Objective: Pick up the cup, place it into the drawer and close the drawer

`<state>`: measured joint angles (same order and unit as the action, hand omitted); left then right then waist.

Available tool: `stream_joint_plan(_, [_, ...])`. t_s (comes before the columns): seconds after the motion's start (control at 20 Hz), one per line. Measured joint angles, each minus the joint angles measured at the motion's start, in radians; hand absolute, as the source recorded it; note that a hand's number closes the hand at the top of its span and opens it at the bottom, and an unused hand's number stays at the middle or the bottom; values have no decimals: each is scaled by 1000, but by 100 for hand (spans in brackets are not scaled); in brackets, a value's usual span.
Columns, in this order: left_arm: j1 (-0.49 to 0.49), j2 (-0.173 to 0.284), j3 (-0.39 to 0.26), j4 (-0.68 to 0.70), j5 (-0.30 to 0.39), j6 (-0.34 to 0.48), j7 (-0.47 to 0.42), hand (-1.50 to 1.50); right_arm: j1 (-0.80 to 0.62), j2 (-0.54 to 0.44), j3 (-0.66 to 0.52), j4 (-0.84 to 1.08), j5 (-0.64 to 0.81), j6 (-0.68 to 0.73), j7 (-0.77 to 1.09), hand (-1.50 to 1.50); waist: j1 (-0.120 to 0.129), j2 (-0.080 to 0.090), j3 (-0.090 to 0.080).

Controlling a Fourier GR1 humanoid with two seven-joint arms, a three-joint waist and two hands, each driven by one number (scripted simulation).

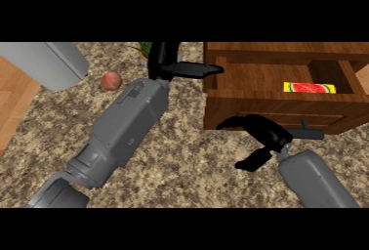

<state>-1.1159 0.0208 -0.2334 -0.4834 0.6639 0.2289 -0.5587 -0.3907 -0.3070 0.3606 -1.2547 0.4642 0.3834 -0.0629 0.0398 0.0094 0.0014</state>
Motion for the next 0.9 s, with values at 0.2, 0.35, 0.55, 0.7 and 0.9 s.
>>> stream_joint_plan(0.2, [64,46,0,-59,2,-37,7,-150,-93,21,-26,231,54,-75,-97,150,29,-3,-2])
stream_joint_plan(0.35, [103,58,-1,-104,5,-50,14,-150,-171,27,-71,373,60,-126,-191,150,49,-1,-2])
stream_joint_plan(0.55, [152,88,-5,-157,10,-80,34,-150,-280,5,-160,527,35,-166,-268,150,75,6,2])
stream_joint_plan(0.7, [184,116,-6,-191,14,-105,45,-150,-354,-13,-222,619,15,-202,-309,150,90,13,3])
stream_joint_plan(0.9, [219,146,-13,-224,15,-140,58,-150,-373,-18,-262,676,-20,-184,-348,150,106,15,6])
